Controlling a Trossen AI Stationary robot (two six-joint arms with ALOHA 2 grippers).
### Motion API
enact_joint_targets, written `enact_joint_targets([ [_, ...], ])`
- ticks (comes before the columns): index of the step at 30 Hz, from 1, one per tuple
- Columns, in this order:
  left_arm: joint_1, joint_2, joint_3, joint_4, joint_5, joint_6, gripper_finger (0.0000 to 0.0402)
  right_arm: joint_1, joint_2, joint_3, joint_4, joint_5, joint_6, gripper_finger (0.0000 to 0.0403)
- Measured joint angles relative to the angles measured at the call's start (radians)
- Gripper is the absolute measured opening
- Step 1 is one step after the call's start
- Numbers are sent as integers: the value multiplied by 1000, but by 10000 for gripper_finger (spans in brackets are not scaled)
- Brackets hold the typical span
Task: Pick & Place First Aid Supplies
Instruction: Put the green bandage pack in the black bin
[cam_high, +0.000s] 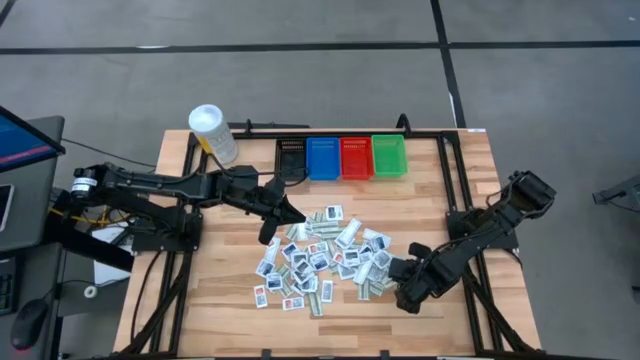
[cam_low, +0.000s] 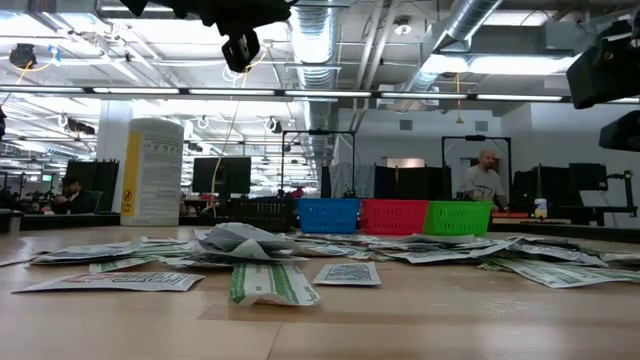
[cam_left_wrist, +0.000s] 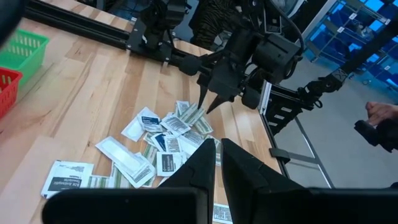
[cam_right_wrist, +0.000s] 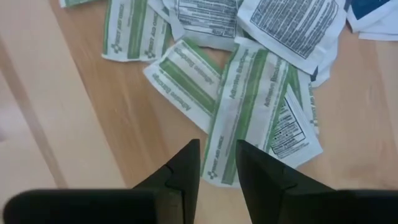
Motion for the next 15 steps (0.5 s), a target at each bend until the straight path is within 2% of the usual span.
enact_joint_targets([
  [15,0,0,0,0,0,0,26,0,0,-11,12,26,-41,98],
])
